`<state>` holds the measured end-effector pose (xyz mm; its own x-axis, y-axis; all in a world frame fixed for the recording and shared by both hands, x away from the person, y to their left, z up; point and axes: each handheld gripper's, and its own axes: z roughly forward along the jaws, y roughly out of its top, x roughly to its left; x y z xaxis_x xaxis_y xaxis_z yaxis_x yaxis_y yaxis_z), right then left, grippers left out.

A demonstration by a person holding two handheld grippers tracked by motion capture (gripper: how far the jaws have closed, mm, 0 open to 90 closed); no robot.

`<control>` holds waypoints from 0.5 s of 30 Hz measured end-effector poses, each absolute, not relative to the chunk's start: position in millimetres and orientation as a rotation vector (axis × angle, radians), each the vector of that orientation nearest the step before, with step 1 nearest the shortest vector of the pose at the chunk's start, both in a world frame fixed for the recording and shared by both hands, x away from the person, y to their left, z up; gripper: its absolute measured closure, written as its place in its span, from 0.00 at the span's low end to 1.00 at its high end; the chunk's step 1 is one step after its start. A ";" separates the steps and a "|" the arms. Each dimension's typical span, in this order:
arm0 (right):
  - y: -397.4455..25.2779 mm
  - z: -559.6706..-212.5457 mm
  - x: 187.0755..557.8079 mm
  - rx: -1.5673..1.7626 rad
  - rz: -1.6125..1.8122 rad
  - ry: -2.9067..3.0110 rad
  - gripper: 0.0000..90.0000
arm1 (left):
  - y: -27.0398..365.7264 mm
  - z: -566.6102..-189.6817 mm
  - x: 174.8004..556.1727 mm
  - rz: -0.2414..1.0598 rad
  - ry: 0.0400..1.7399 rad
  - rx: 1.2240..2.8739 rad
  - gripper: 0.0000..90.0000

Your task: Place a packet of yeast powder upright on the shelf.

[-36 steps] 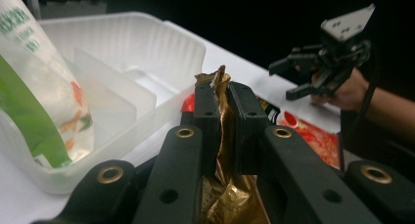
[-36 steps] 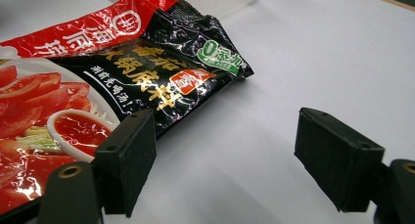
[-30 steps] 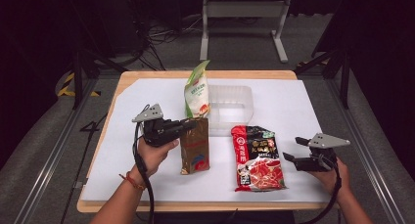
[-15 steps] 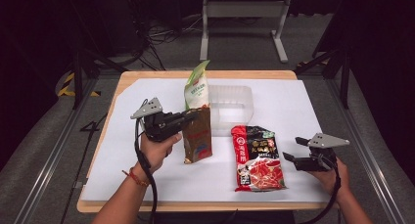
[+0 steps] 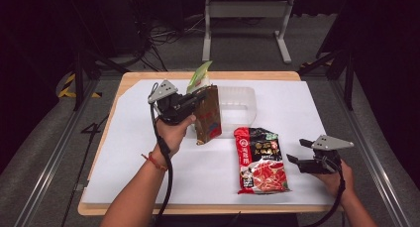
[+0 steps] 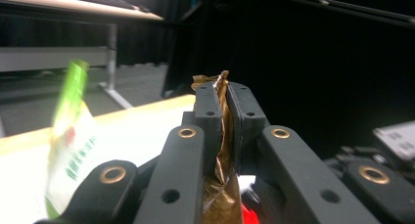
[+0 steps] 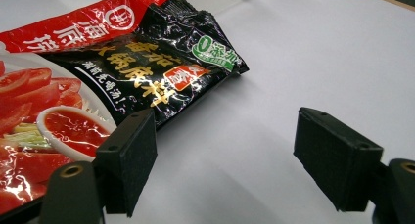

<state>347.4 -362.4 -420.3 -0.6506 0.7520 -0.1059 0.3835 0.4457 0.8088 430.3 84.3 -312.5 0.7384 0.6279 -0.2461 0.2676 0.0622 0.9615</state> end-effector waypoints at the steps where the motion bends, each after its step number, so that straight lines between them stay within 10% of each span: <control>1: -362.3 -420.4 347.4 0.956 1.087 2.247 0.27 | 82.2 -310.9 433.9 0.328 0.776 1.520 0.94; 15: -363.3 -421.0 347.7 0.954 1.082 2.251 0.27 | 61.0 -307.2 473.4 0.453 0.911 1.530 0.94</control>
<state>347.7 -363.3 -421.0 -0.6514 0.7512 -0.1067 0.3860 0.4492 0.8057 473.4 61.0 -307.2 0.6129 0.7593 -0.2188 0.2838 0.0468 0.9577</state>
